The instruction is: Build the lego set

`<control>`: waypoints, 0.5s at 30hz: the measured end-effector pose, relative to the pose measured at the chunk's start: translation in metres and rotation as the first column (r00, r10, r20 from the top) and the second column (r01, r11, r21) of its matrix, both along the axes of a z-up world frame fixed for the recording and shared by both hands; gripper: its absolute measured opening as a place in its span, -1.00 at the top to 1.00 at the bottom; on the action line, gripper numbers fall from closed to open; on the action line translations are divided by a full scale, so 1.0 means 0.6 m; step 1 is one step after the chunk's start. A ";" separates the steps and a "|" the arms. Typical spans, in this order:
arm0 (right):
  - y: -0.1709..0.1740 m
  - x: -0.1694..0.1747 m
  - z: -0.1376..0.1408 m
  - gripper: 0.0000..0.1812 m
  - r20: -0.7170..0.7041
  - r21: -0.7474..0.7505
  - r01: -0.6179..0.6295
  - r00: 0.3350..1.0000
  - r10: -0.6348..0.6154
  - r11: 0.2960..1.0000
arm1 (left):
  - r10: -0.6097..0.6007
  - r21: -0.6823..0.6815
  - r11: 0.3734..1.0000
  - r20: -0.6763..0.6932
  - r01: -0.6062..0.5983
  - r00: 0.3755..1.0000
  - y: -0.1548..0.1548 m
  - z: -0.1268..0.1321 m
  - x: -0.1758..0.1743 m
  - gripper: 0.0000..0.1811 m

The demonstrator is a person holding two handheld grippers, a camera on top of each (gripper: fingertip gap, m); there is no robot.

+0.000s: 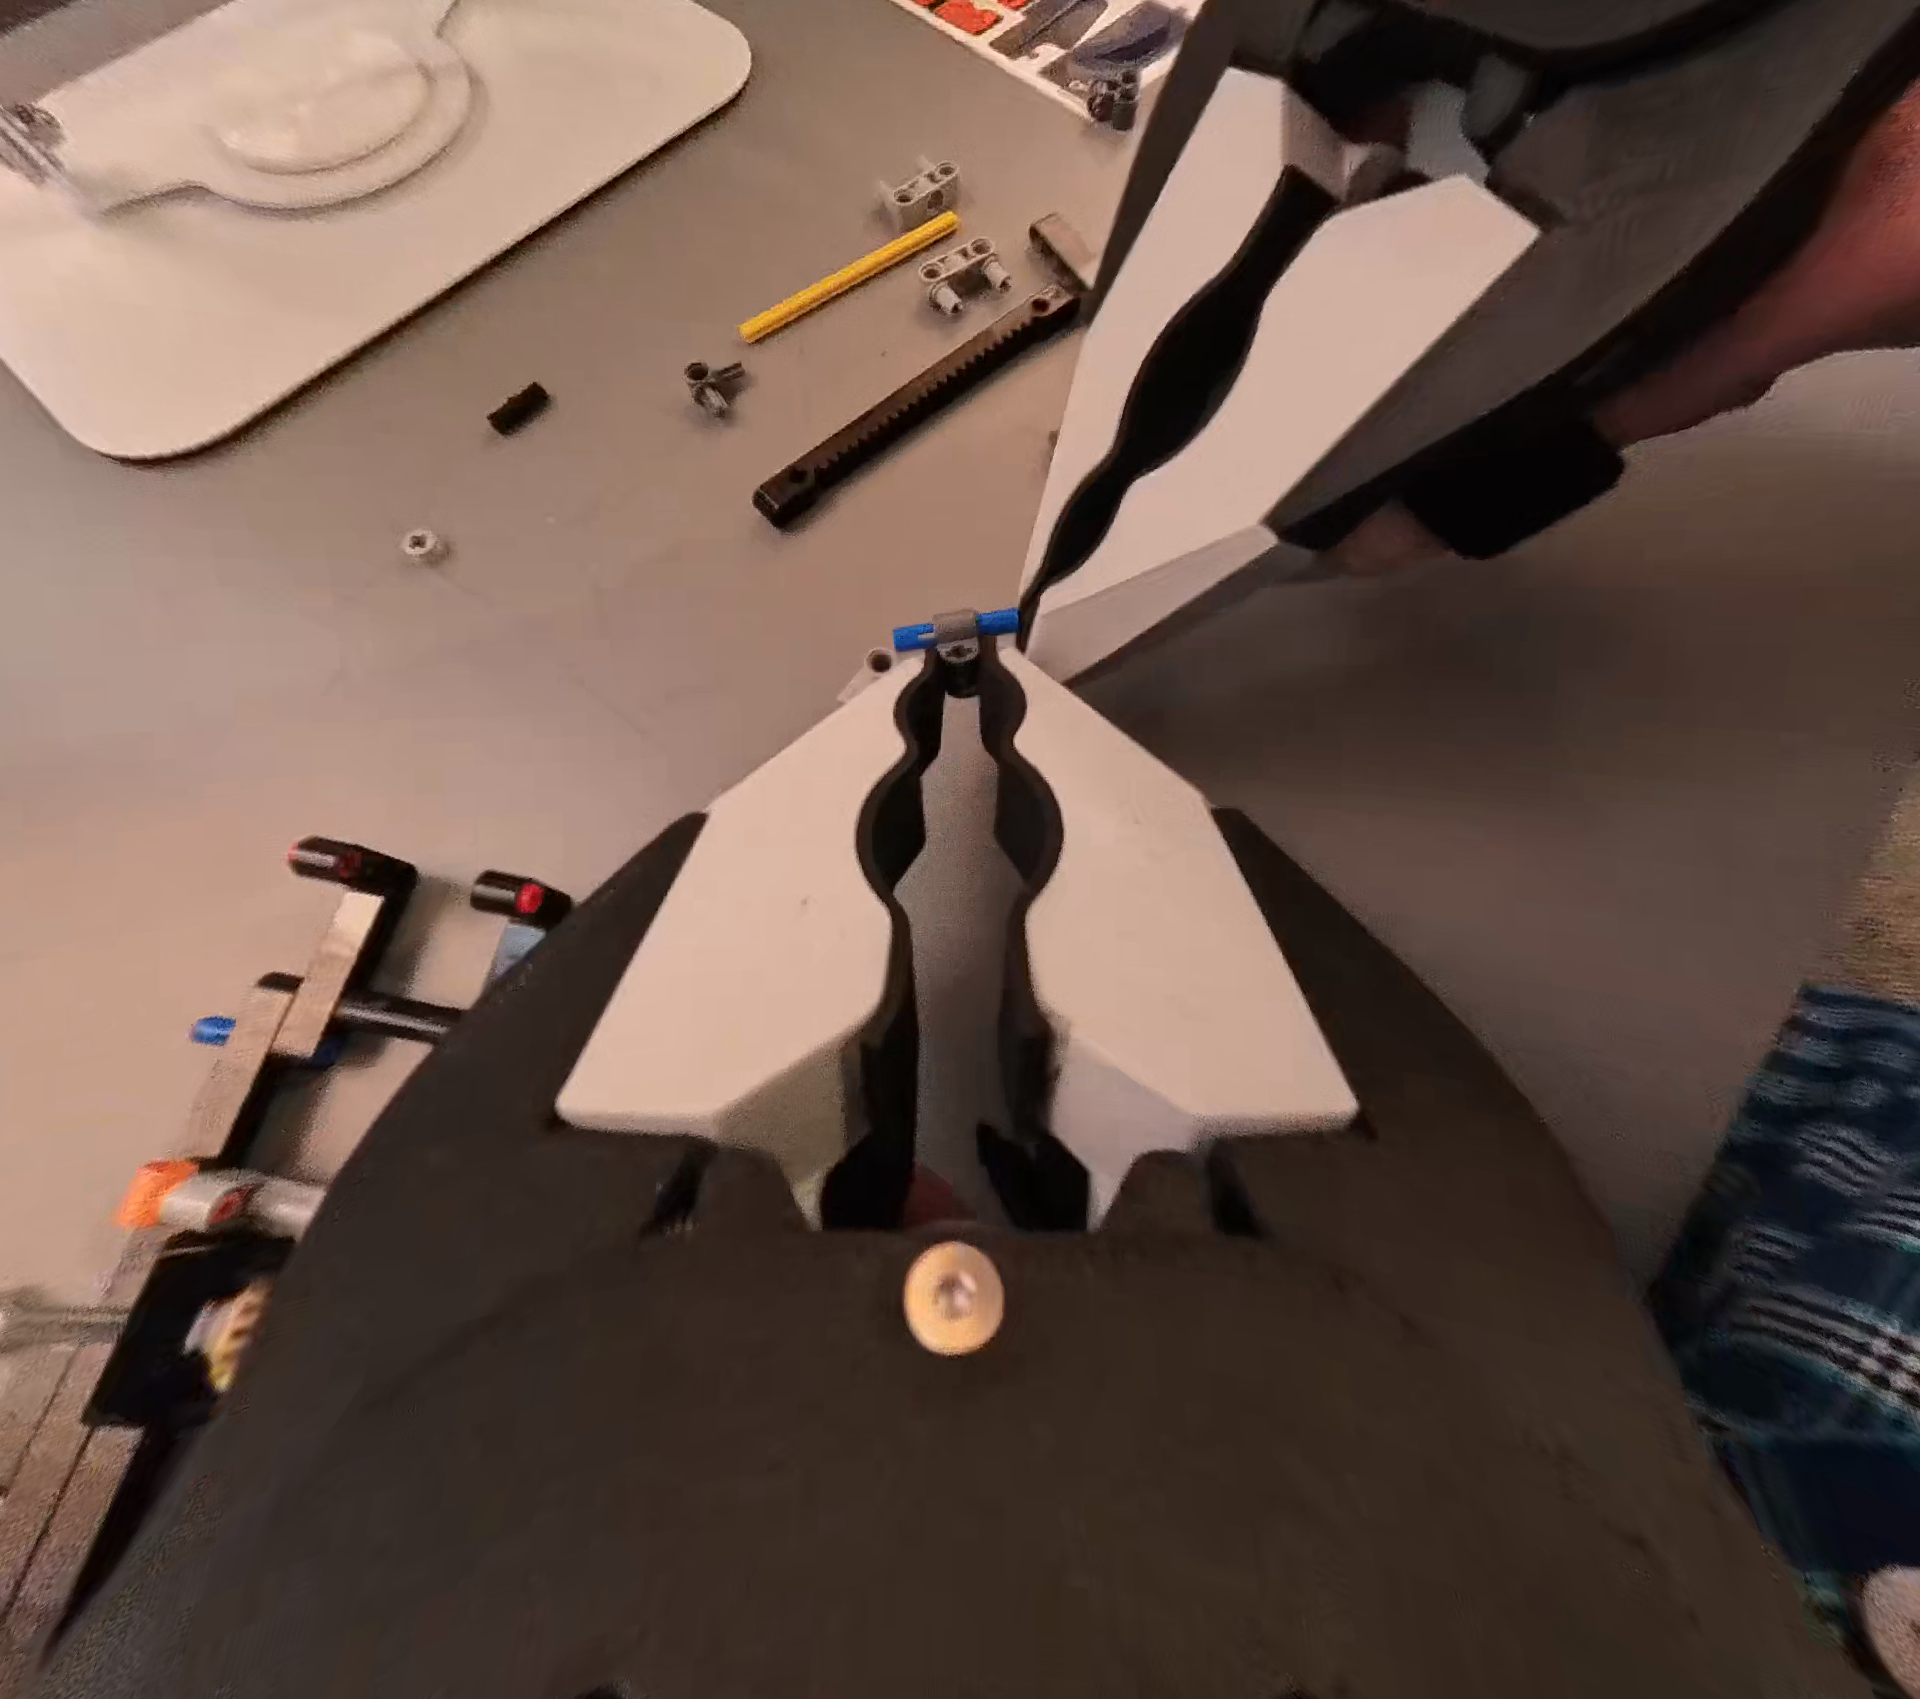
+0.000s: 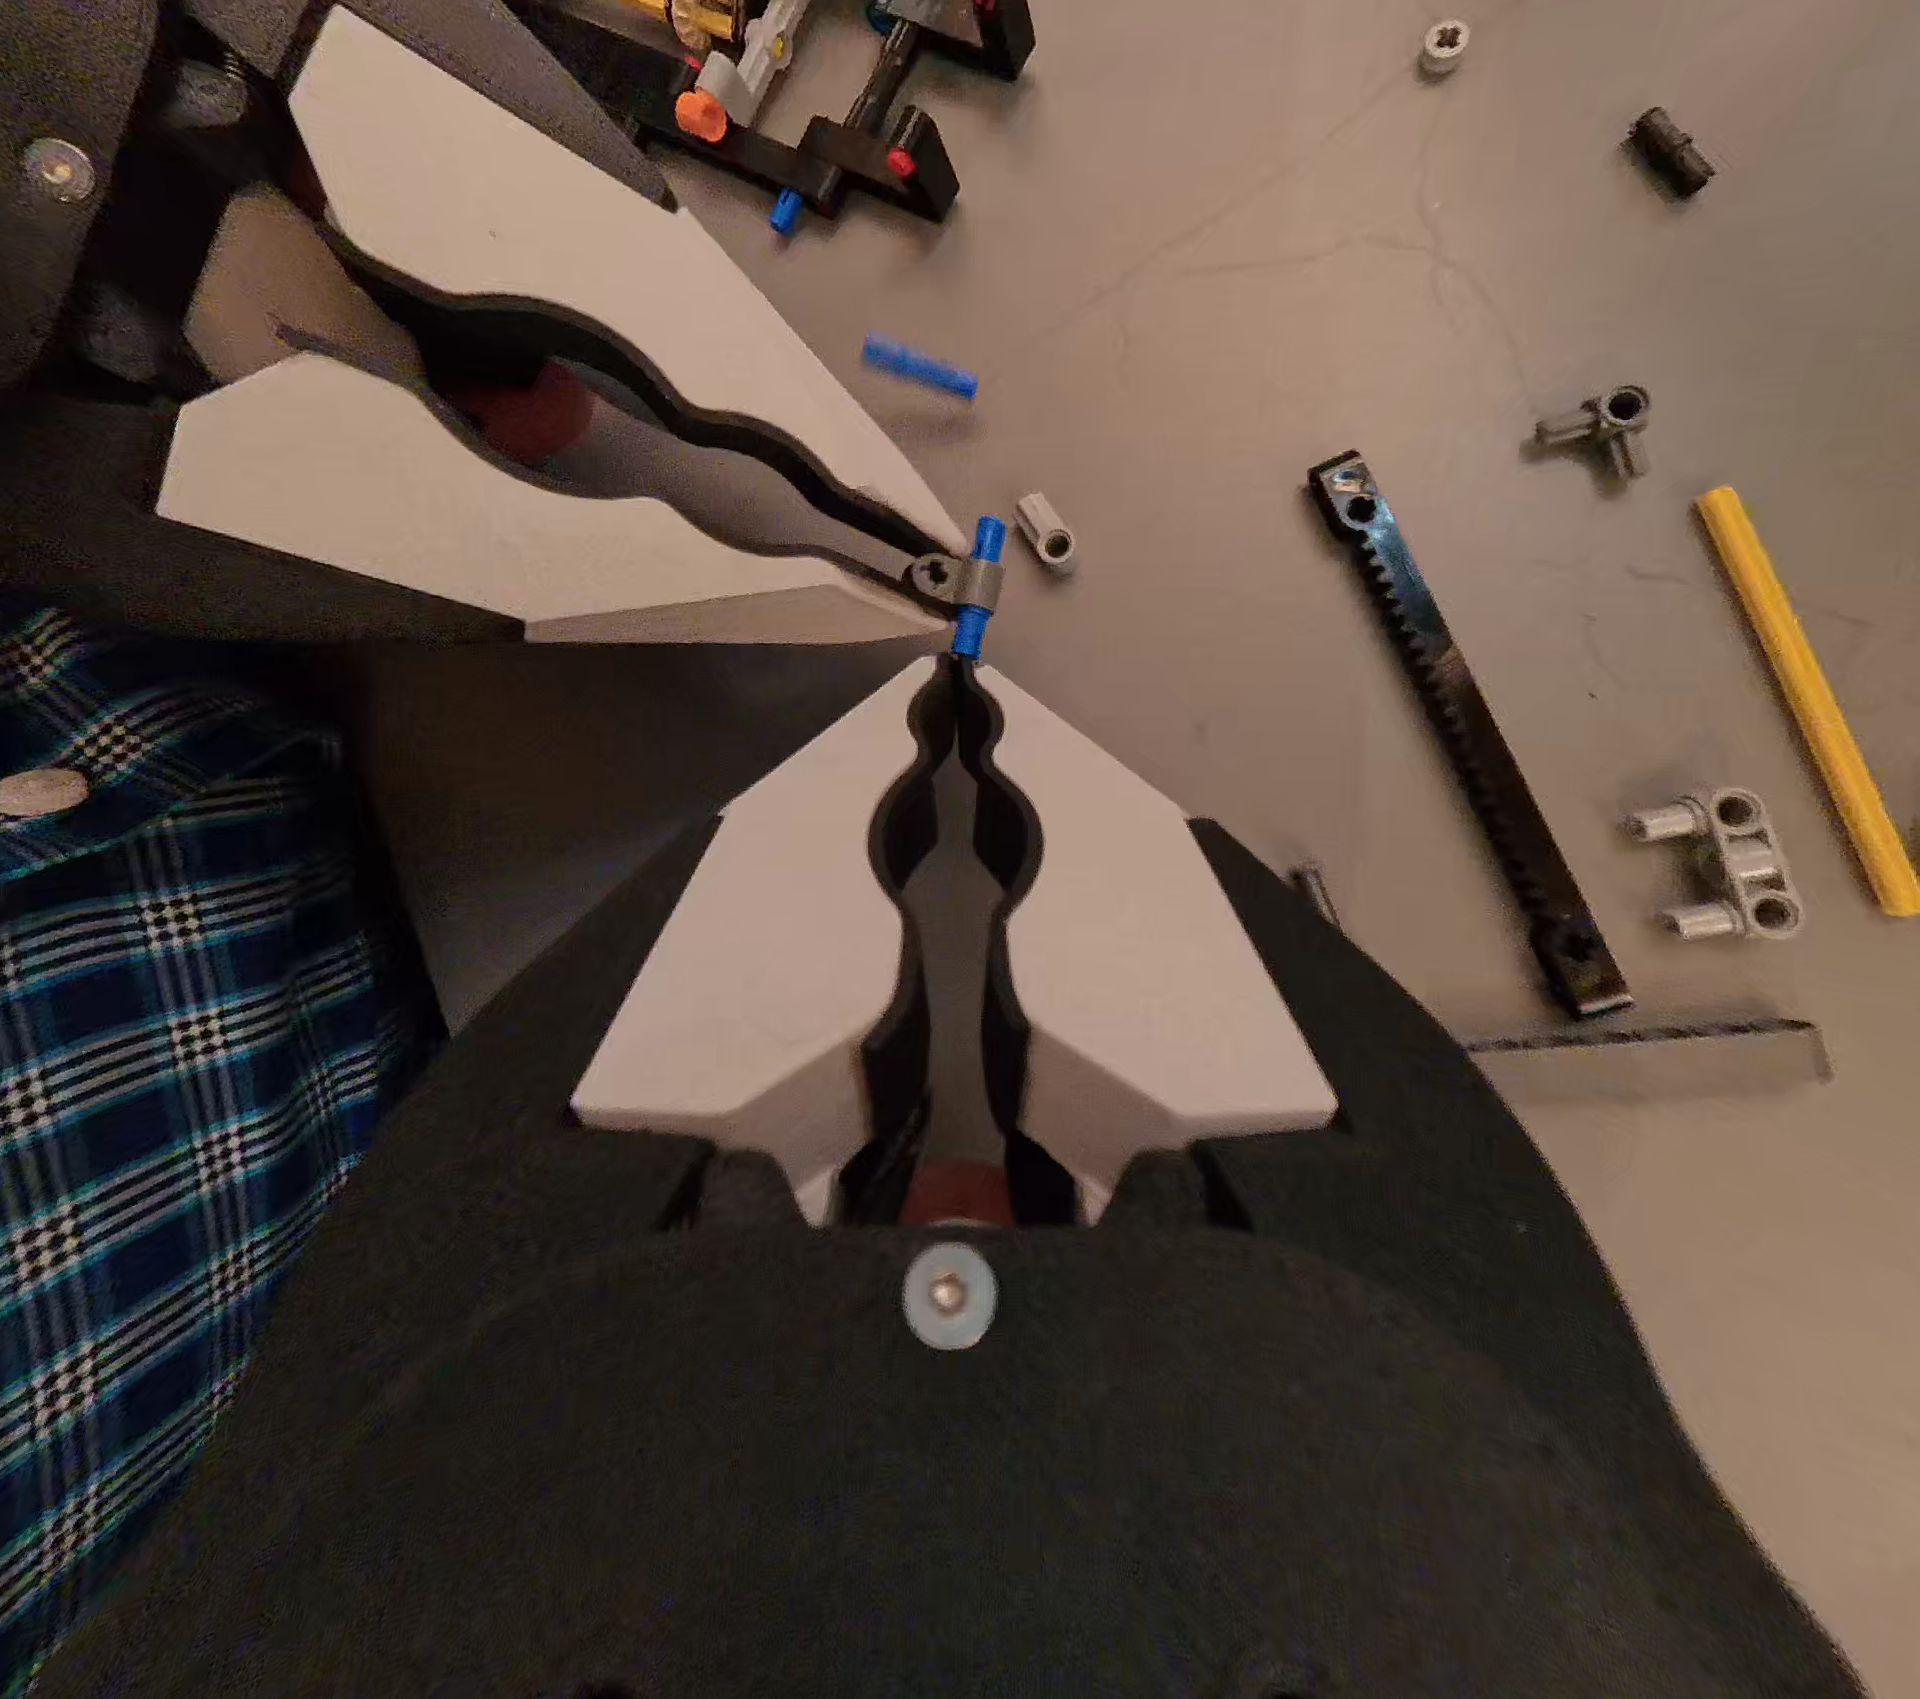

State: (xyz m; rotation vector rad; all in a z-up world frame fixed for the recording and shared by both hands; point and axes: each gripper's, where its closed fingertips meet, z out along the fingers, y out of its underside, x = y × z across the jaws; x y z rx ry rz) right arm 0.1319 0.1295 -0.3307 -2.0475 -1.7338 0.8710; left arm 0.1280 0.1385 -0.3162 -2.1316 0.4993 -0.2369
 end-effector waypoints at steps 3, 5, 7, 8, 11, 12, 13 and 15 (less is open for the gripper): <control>0.000 -0.001 -0.010 1.00 0.003 -0.003 0.001 1.000 -0.001 1.000 | 0.010 -0.010 1.000 -0.025 -0.011 1.000 0.001 -0.005 -0.005 0.95; 0.007 0.004 -0.015 1.00 0.004 0.008 0.008 1.000 -0.009 1.000 | -0.005 -0.025 1.000 -0.007 0.005 1.000 -0.001 -0.007 -0.002 0.95; 0.007 0.005 -0.004 1.00 -0.030 0.000 0.004 1.000 -0.004 1.000 | -0.011 -0.005 1.000 0.004 0.011 1.000 -0.002 -0.001 -0.001 0.95; 0.010 0.005 0.002 1.00 -0.045 0.011 0.005 0.999 -0.004 1.000 | -0.021 0.001 1.000 0.011 0.021 1.000 -0.005 0.001 0.001 0.95; 0.016 0.002 0.024 0.95 -0.117 0.021 0.013 0.993 -0.011 1.000 | -0.022 0.036 0.999 0.018 0.022 1.000 -0.015 0.014 -0.005 0.95; 0.016 0.002 0.027 0.89 -0.125 0.018 0.017 0.992 -0.015 1.000 | -0.016 0.066 0.998 0.037 0.013 0.999 -0.019 0.028 -0.011 0.95; 0.011 0.004 0.027 0.89 -0.128 0.021 0.007 0.992 -0.004 1.000 | 0.007 0.080 0.997 0.040 -0.010 0.999 -0.023 0.036 -0.024 0.94; -0.003 0.006 0.027 0.85 -0.141 0.031 -0.023 0.990 0.027 0.999 | 0.035 0.100 0.994 0.077 -0.042 0.996 -0.035 0.048 -0.046 0.94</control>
